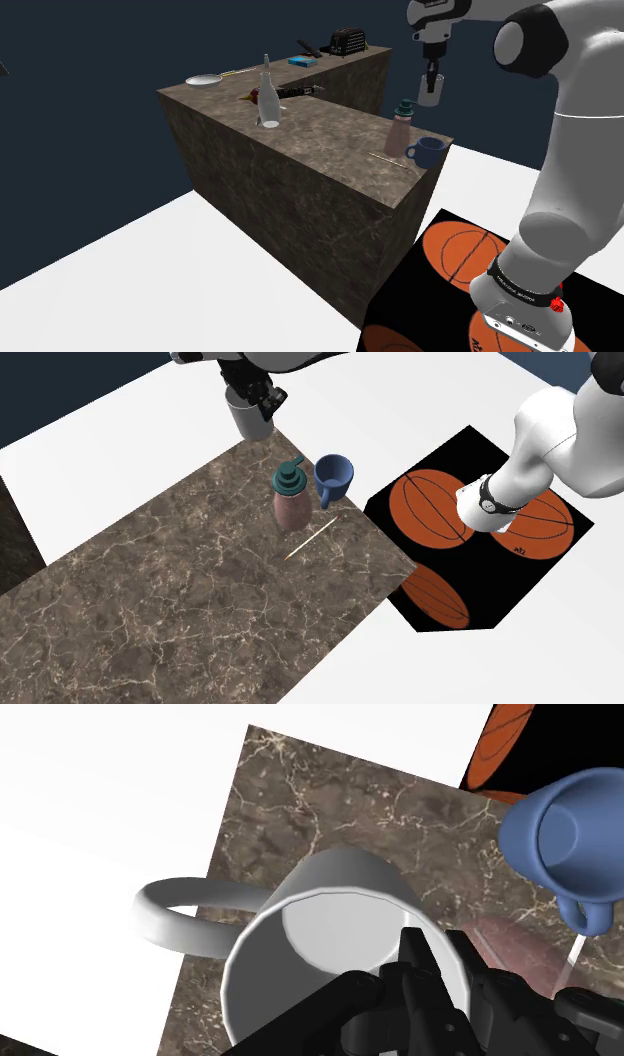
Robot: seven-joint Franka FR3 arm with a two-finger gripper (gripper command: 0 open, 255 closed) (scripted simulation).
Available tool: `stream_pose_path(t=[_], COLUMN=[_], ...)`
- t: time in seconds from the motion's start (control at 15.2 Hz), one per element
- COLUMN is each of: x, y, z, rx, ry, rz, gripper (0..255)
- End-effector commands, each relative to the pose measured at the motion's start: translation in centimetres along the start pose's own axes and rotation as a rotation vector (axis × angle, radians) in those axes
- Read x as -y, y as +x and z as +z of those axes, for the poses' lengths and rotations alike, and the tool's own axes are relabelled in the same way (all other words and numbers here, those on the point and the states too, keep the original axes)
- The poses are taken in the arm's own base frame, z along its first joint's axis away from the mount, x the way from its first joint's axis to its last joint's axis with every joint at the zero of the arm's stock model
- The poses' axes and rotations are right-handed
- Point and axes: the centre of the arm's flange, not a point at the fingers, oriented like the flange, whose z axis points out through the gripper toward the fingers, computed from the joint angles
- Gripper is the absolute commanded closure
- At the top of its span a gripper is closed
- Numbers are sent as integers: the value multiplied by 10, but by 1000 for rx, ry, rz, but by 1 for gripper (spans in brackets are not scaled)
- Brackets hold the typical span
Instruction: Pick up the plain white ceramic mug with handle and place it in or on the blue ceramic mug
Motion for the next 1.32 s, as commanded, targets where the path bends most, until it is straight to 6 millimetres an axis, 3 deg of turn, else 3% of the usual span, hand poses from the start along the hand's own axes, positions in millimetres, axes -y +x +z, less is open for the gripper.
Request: stream_pose_path(t=[0.0, 0.73, 1.25], x=[24, 162, 163], y=[-9, -52, -45], z=[0, -12, 29], rx=[0, 0, 0], ry=[0, 0, 0], rz=[-1, -1, -1], gripper=[255, 255, 255])
